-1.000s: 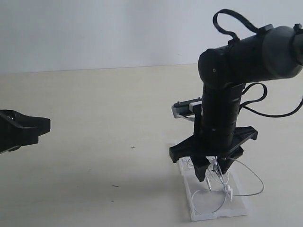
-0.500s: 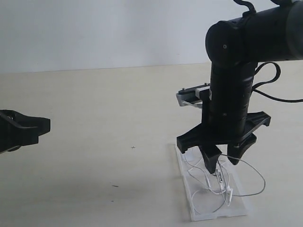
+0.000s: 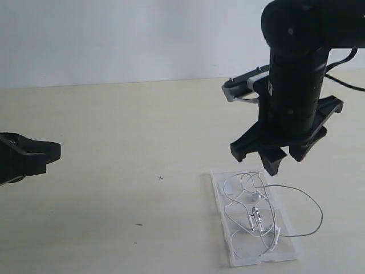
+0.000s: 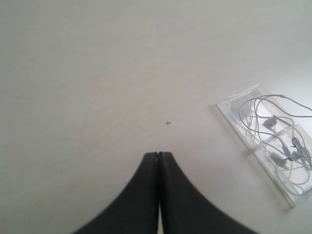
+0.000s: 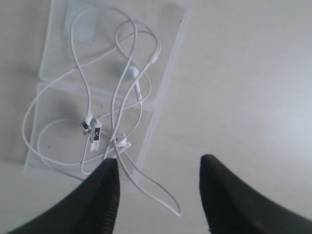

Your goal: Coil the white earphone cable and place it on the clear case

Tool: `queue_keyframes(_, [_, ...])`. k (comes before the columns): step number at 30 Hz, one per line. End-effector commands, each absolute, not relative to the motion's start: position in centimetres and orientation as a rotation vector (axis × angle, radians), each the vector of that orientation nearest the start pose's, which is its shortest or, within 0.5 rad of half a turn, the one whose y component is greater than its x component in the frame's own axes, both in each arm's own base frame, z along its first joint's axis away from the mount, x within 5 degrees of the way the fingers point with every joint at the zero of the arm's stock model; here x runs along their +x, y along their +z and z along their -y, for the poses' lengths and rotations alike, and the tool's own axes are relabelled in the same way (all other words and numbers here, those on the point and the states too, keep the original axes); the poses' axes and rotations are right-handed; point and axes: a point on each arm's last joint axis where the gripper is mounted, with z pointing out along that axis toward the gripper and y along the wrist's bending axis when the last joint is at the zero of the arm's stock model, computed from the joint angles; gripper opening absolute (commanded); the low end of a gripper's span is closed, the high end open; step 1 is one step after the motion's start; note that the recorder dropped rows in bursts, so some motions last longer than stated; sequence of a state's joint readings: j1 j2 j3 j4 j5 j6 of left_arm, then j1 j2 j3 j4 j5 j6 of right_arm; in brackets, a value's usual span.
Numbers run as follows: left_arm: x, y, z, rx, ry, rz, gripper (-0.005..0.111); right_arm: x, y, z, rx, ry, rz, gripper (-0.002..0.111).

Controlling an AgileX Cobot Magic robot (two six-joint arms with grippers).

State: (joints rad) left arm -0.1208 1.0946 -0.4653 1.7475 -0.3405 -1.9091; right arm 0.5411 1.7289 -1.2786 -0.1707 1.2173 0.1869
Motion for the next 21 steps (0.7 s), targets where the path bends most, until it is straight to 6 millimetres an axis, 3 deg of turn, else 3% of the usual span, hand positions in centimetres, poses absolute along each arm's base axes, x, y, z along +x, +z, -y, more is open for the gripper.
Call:
queue_keyframes(1, [19.7,23.2,5.3,0.146,-0.52,-2.18,0.0,28.2,27.6,-14.9,-0.65,-0.182,-2.897,0.045])
queue_keyframes(3, [19.7,23.2,5.3,0.146,-0.52,-2.18,0.0,27.6,29.4,-14.4,-0.668,-0.186,-2.832,0.031])
queue_keyframes(6, [19.7,23.2,5.3,0.146,-0.52,-2.18,0.0,26.4,32.1,-13.2,-0.717,-0.214,-2.724,0.0])
queue_keyframes(13, [19.7,23.2,5.3,0.146,-0.52,-2.18,0.0,21.9,38.4,-10.2,-0.631,-0.171,-2.507,0.0])
queue_keyframes(21, [19.7,23.2,5.3,0.146,-0.52,-2.18,0.0,18.3,41.8,-8.0,-0.569,-0.111,-2.375,0.0])
